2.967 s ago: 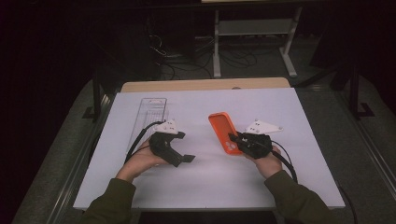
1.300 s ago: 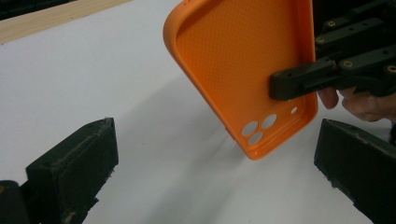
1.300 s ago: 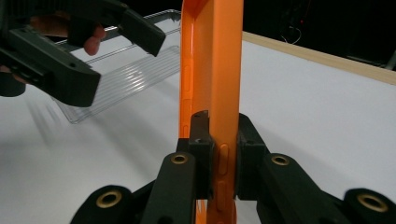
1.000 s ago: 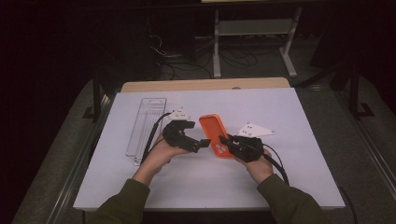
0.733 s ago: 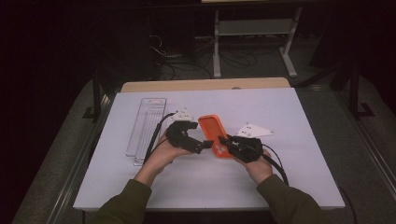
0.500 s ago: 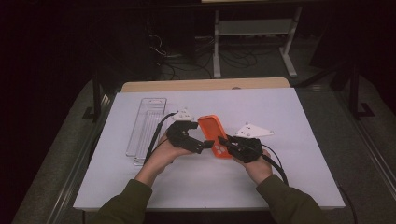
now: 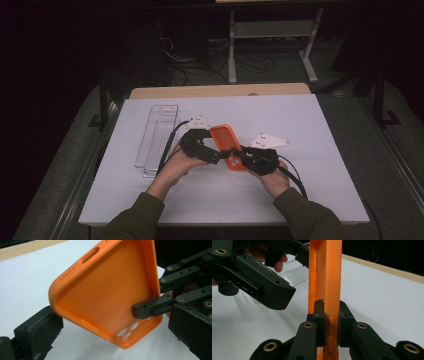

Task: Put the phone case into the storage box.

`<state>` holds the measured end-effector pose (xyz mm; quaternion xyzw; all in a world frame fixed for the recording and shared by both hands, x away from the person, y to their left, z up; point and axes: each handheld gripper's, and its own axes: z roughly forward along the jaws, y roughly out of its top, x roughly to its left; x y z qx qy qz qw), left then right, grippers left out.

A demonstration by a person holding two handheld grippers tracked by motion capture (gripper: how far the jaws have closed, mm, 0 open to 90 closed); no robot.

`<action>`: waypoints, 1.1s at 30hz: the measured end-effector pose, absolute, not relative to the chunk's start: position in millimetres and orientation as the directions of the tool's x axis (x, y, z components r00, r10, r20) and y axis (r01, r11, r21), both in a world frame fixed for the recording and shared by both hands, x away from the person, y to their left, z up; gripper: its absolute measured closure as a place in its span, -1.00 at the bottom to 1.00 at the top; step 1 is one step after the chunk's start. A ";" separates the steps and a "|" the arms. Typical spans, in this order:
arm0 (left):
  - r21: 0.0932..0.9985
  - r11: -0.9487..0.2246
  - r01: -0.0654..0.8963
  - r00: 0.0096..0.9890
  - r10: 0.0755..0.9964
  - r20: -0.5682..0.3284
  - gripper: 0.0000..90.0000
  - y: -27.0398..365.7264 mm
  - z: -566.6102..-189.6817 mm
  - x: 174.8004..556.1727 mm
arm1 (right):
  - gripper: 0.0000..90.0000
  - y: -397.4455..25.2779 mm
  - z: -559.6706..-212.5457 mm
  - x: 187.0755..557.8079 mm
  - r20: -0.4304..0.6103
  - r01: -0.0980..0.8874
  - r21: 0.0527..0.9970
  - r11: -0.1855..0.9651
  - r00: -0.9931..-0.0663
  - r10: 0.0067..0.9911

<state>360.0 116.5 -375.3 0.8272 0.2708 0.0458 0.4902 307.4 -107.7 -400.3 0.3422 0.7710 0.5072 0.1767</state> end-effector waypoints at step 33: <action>0.845 -0.259 0.469 0.798 0.533 -0.280 -1.00 117.2 -371.0 360.8 | 0.74 -86.0 -406.4 300.0 0.034 0.332 0.893 0.302 -0.721 0.692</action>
